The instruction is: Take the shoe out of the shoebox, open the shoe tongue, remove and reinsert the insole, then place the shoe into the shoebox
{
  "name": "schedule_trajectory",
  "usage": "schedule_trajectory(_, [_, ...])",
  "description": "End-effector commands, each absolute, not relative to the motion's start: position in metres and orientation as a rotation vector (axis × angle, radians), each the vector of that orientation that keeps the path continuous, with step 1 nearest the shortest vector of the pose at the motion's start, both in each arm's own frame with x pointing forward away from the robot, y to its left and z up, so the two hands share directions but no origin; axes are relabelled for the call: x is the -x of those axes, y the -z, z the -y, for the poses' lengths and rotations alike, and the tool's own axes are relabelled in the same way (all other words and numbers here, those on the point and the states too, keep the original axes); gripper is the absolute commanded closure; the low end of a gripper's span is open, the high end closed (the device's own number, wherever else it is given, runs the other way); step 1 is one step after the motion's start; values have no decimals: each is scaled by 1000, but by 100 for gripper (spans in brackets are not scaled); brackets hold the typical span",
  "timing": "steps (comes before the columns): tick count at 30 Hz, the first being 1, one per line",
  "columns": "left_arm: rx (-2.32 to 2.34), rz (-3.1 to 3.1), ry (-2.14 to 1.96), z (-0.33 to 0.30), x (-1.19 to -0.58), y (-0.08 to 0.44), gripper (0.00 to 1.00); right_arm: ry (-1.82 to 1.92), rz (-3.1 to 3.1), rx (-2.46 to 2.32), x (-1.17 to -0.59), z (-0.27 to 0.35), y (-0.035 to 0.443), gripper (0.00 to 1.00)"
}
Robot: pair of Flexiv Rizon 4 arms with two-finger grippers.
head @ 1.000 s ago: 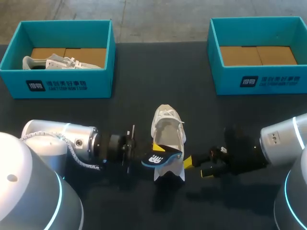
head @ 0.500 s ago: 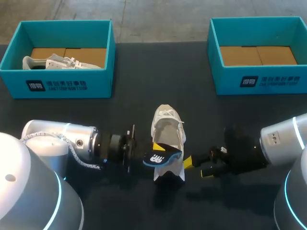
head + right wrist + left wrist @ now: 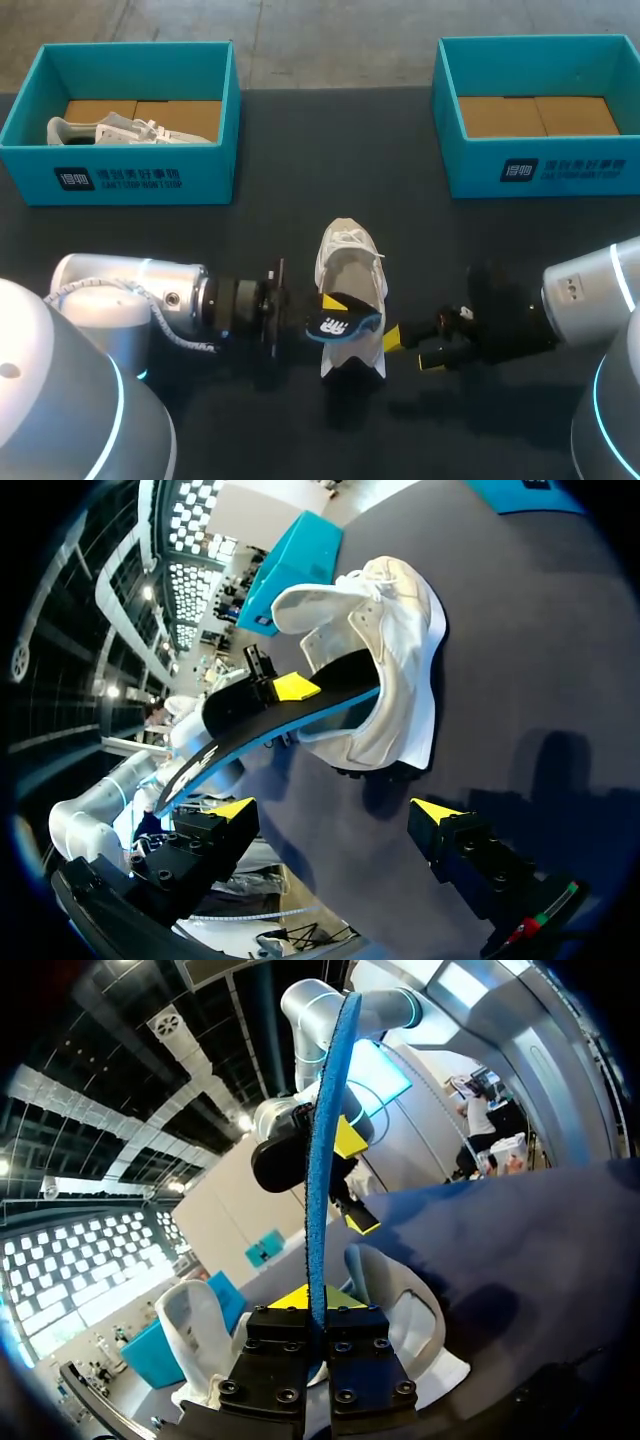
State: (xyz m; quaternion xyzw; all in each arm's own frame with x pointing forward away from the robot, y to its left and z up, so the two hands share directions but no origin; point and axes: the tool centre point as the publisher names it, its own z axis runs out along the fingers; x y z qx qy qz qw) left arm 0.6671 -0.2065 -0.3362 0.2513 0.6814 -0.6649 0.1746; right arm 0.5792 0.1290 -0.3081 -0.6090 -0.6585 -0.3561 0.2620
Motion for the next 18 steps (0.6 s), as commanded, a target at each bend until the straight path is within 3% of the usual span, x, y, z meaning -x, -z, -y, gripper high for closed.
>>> schedule_trajectory(1, [-719, -1932, 1879, 212, -671, 342, 100, 962, 1784, 1652, -579, -131, 308, 0])
schedule_trajectory(18, [-712, -1935, 1830, 215, -679, 349, 100, 962, 1784, 1652, -579, -131, 308, 0])
